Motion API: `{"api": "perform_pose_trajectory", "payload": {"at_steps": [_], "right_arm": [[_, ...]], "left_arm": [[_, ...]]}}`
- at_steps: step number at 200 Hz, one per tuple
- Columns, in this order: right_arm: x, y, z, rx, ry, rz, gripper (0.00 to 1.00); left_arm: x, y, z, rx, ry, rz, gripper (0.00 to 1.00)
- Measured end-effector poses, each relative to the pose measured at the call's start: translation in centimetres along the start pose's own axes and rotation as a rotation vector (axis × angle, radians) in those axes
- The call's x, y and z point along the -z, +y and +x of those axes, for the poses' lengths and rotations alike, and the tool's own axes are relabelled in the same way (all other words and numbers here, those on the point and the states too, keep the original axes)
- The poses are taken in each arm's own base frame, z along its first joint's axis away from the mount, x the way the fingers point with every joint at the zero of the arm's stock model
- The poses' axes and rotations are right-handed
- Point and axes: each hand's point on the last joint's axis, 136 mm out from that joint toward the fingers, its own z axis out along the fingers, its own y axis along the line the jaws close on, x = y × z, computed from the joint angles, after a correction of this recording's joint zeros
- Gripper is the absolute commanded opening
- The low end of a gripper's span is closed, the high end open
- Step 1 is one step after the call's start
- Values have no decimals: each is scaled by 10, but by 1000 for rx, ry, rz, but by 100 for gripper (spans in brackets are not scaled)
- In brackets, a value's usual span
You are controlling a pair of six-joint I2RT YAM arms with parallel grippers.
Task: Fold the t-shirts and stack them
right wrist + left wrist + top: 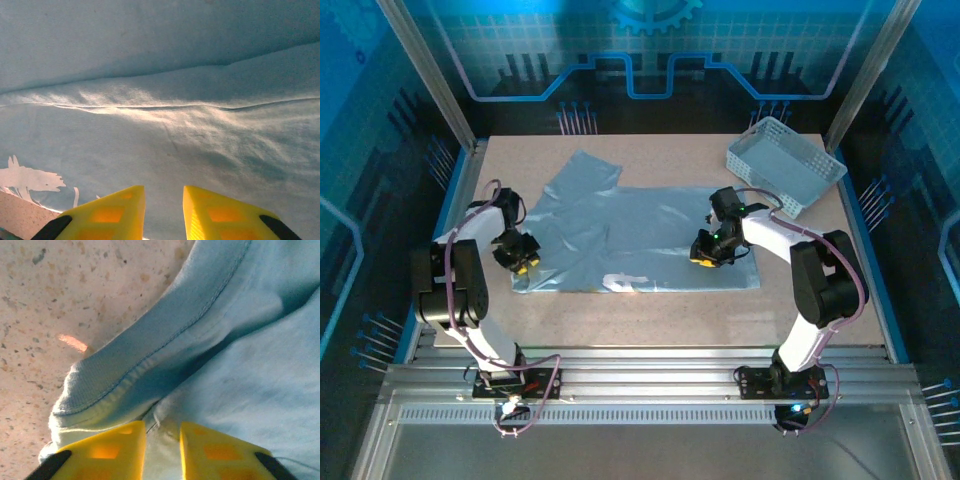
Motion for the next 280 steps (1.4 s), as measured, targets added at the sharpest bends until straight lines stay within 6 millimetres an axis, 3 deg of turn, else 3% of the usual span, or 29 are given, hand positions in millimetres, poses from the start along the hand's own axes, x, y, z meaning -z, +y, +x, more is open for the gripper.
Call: {"api": "perform_pose_trajectory", "payload": {"at_steps": [27,49,54,65,74,119,156,202,280], "right_arm": [[-4,-2,1,-6,14,5,28],[-9,-10,3,-25,34,26,28],[-9,-12,3,-30,37,30,28],[-9,-15,3,-39,41,35,28],[-9,-17,4,-43,43,39,28],[-9,-17,3,-47,43,38,28],[-11,-19,4,-50,51,43,28],[-12,-21,6,-54,59,49,27],[-16,-30,9,-74,95,101,26]], "left_arm": [[-1,-3,-5,-8,-16,12,0],[-1,-4,-6,-20,-22,13,0],[-1,-3,-6,-20,-22,12,4],[-1,-2,-6,-22,-23,4,24],[-1,-1,-5,-24,-22,-2,31],[1,5,3,-29,-29,0,35],[-8,5,8,-24,-7,12,26],[-11,1,4,-24,-17,23,2],[12,-3,-16,-62,-73,-2,0]]}}
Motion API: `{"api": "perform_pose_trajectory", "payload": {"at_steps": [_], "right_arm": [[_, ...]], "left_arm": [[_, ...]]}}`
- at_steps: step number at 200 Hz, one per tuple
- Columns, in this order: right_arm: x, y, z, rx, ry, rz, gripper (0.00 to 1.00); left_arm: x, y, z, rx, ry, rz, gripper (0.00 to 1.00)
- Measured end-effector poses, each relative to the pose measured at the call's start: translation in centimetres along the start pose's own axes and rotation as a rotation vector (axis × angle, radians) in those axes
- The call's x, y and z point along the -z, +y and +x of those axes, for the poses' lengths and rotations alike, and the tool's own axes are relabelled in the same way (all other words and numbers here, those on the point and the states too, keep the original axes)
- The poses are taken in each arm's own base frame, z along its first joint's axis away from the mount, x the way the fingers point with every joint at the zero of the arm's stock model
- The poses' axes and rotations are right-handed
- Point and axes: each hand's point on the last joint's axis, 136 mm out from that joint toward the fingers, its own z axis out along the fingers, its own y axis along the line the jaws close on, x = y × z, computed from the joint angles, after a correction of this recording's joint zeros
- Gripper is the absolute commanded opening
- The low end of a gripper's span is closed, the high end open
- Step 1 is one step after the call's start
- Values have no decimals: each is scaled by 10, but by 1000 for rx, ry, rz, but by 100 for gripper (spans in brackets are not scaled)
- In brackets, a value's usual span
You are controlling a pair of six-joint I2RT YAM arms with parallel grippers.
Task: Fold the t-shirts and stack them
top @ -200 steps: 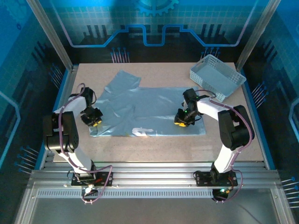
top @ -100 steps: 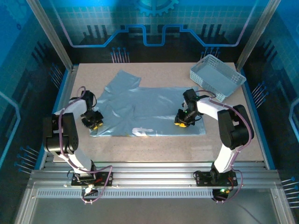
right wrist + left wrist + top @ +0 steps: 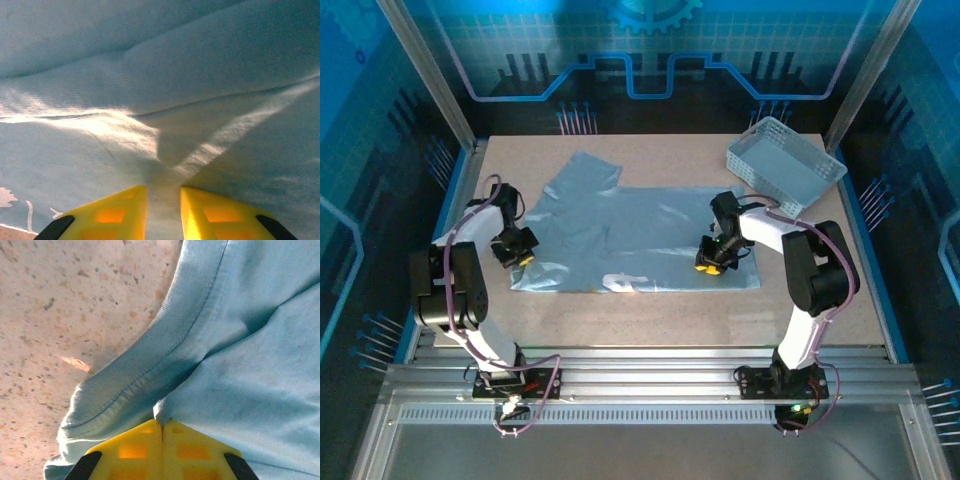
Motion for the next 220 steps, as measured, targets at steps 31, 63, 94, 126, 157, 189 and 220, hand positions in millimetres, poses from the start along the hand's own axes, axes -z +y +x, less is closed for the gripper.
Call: {"api": "perform_pose_trajectory", "payload": {"at_steps": [31,63,94,126,157,189,220], "right_arm": [[0,0,0,-2,7,5,27],[0,2,0,6,7,-4,34],[7,4,-2,10,-11,-14,37],[33,4,-15,-5,-89,-52,37],[56,-2,-29,-34,-160,-86,34],[51,-17,-27,-72,-149,-69,33],[36,-36,-17,-127,-108,-15,33]], "left_arm": [[1,1,-8,-30,-1,-34,0],[-17,7,-6,-50,50,-82,21],[-16,10,-7,-65,59,-123,41],[21,-10,-1,-47,-26,-83,37],[45,-38,25,33,-28,63,28],[6,-21,62,161,134,17,22],[-18,3,54,289,176,-45,22]]}}
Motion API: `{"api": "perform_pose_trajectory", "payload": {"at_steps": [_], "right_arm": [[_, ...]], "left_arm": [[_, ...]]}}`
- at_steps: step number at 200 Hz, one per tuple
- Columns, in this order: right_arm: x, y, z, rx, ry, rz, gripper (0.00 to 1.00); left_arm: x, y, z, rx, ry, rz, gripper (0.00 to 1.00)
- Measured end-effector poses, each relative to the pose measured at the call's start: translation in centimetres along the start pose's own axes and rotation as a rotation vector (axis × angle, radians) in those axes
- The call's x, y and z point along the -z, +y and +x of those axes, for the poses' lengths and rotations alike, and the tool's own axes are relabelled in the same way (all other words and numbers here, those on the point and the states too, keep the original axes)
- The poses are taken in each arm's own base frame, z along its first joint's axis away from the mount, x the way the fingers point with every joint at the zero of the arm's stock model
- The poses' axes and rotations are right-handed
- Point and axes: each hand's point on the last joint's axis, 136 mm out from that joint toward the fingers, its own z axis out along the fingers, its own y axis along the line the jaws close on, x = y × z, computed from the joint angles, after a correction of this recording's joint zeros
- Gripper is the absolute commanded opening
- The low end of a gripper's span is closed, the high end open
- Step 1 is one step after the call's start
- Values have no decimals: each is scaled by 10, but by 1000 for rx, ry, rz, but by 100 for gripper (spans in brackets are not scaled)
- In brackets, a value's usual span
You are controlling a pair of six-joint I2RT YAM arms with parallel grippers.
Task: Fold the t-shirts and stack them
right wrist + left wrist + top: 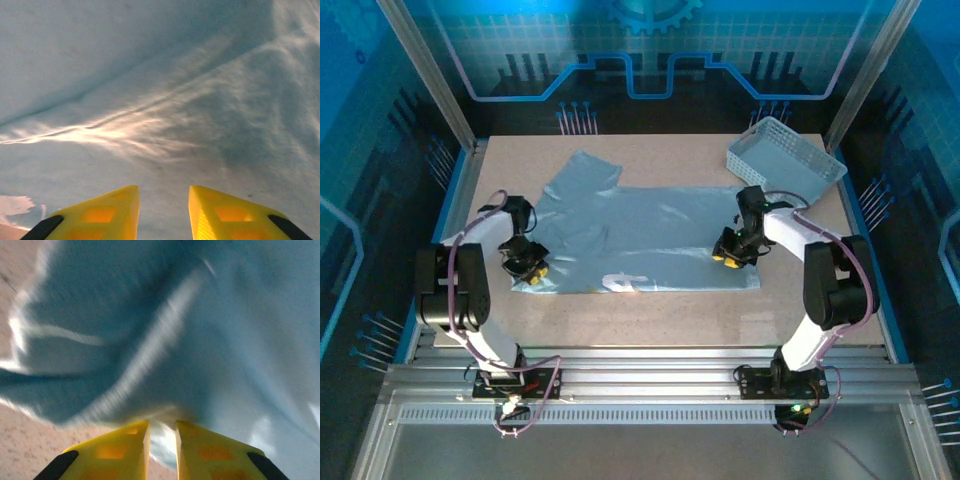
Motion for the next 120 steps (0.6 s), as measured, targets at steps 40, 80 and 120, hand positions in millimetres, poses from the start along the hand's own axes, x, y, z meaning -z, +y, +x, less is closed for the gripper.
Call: {"api": "perform_pose_trajectory", "payload": {"at_steps": [40,80,120], "right_arm": [[-15,-21,9,-81,56,89,33],[-15,-24,26,-119,98,143,34],[-18,-28,64,-119,159,188,35]], "left_arm": [[-13,16,-18,205,4,13,20],[-14,33,-4,337,-23,40,18],[-15,57,4,443,-14,32,15]]}}
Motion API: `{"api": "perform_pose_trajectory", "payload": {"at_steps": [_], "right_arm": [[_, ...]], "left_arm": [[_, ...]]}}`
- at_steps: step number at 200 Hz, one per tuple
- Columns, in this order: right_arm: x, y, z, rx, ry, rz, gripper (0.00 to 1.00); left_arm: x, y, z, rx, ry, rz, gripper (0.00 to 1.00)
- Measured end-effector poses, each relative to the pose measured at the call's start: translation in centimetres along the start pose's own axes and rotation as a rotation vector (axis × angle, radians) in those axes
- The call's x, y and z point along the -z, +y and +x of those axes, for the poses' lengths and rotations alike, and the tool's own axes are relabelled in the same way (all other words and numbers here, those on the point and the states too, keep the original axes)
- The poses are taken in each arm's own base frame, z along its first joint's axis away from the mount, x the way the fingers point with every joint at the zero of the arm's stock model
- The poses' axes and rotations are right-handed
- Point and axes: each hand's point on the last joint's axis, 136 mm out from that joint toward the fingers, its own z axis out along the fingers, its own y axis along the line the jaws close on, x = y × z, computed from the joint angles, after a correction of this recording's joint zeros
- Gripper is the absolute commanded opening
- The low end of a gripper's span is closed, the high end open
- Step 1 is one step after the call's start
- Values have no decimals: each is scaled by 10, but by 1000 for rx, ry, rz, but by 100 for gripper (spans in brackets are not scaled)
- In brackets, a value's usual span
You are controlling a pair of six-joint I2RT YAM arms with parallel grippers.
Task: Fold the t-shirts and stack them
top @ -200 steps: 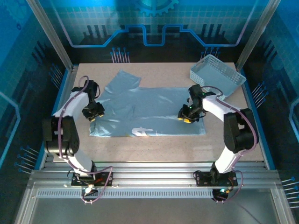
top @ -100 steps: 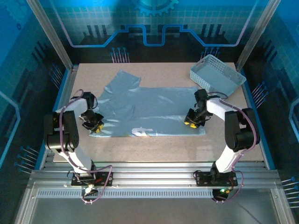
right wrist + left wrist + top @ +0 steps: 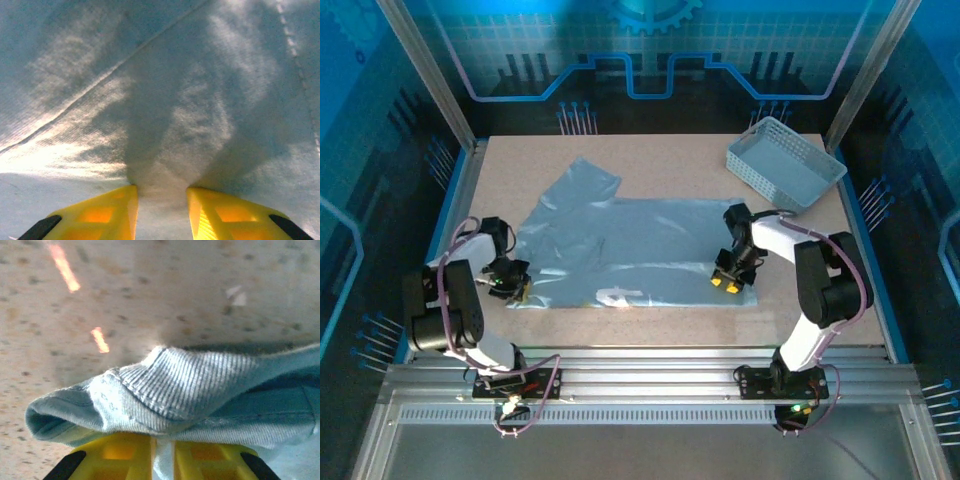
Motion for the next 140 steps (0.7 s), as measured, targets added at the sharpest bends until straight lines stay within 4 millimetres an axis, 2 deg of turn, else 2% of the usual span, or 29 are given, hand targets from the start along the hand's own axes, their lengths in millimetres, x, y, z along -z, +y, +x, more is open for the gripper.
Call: {"api": "perform_pose_trajectory", "payload": {"at_steps": [22,43,58,72,84,92,104,120,140], "right_arm": [[-2,-5,20,-9,30,9,36],[-1,-8,34,-13,39,19,41],[5,-6,32,-3,15,7,46],[19,3,21,24,-45,-14,49],[37,14,3,48,-126,-43,49],[52,22,-12,63,-188,-67,49],[77,34,-40,70,-293,-105,48],[107,43,-77,59,-417,-129,47],[124,52,-120,58,-528,-110,48]], "left_arm": [[1,19,1,46,-5,-17,15],[3,35,-1,65,-16,-69,15],[10,33,-7,64,-39,-85,19],[27,16,-17,46,-84,-63,27],[49,-14,-28,-8,-152,-6,35],[66,-43,-32,-60,-193,55,37],[90,-95,-31,-157,-236,154,40],[116,-175,-20,-306,-261,282,43],[125,-264,-3,-478,-273,400,47]]}}
